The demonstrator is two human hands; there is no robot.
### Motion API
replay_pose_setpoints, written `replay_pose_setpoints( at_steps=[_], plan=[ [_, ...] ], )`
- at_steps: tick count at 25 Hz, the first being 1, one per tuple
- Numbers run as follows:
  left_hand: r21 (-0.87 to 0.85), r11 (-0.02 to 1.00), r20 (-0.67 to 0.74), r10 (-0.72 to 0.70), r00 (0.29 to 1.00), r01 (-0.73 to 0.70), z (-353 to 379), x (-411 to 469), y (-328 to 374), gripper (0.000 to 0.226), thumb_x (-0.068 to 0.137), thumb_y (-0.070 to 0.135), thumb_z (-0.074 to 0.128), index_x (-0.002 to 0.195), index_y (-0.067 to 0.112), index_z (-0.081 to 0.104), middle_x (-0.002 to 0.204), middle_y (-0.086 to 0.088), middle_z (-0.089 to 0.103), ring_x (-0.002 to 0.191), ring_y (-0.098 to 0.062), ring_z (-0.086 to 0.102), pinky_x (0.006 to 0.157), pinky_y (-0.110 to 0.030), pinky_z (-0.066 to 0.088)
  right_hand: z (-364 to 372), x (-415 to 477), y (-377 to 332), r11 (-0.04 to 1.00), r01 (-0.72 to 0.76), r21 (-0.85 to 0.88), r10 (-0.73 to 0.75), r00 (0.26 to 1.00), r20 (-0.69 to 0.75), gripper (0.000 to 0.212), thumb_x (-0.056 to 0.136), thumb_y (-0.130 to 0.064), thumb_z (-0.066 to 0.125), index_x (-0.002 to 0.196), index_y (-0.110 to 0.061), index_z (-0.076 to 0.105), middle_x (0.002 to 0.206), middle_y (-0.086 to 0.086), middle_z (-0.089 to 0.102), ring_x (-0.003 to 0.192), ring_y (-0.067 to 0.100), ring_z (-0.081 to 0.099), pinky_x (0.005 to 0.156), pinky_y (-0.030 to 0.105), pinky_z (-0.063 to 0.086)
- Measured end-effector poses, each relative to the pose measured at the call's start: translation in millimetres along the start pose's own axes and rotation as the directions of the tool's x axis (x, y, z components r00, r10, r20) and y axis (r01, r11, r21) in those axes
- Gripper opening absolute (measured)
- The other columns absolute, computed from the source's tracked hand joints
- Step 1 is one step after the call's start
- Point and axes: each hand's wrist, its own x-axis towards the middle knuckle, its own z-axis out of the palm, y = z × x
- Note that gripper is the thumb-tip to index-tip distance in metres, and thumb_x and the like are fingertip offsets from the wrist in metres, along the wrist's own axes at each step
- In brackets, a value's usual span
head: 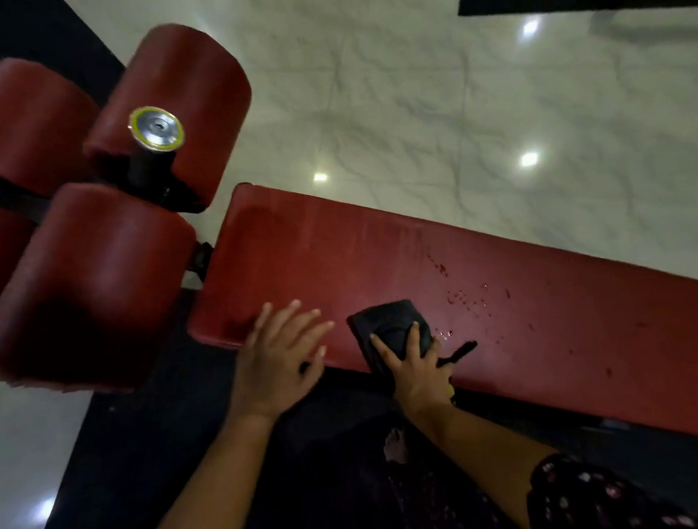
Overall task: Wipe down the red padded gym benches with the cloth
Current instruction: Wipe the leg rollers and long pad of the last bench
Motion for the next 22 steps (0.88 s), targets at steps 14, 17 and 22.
replay_pose_setpoints(
  at_steps=[14, 17, 22],
  plan=[
    [0.210, 0.968, 0.275, -0.192, 0.942, 0.136, 162, 127, -63, 0.052, 0.098, 0.037, 0.043, 0.149, 0.027, 0.039, 0.162, -0.002, 0.023, 0.149, -0.025, 0.020, 0.120, -0.049, 0.011, 27, -8, 49, 0.988, 0.031, 0.153, -0.004, 0.985, -0.173, 0.117, 0.042, -0.017, 0.093, 0.140, -0.050, 0.038, 0.135, 0.026, 0.052, 0.065, 0.037, 0.057, 0.045, 0.043, 0.048],
    [0.231, 0.962, 0.228, -0.200, 0.953, 0.147, 171, 126, -67, 0.057, 0.095, 0.042, 0.036, 0.150, 0.029, 0.037, 0.159, -0.004, 0.031, 0.148, -0.025, 0.022, 0.120, -0.050, 0.012, 16, 17, 64, 0.983, -0.102, 0.153, 0.127, 0.978, -0.167, 0.106, 0.054, -0.009, 0.087, 0.140, -0.051, 0.040, 0.136, 0.024, 0.047, 0.069, 0.036, 0.058, 0.048, 0.043, 0.049],
    [0.228, 0.963, 0.194, -0.190, 0.962, 0.144, 172, 127, -64, 0.059, 0.093, 0.044, 0.033, 0.150, 0.029, 0.037, 0.159, -0.002, 0.032, 0.148, -0.025, 0.023, 0.119, -0.050, 0.012, -54, 119, 80, 0.988, -0.131, 0.086, 0.146, 0.969, -0.201, 0.080, 0.095, -0.013, 0.055, 0.145, -0.061, 0.014, 0.155, 0.016, 0.016, 0.103, 0.038, 0.052, 0.073, 0.046, 0.051]
  ],
)
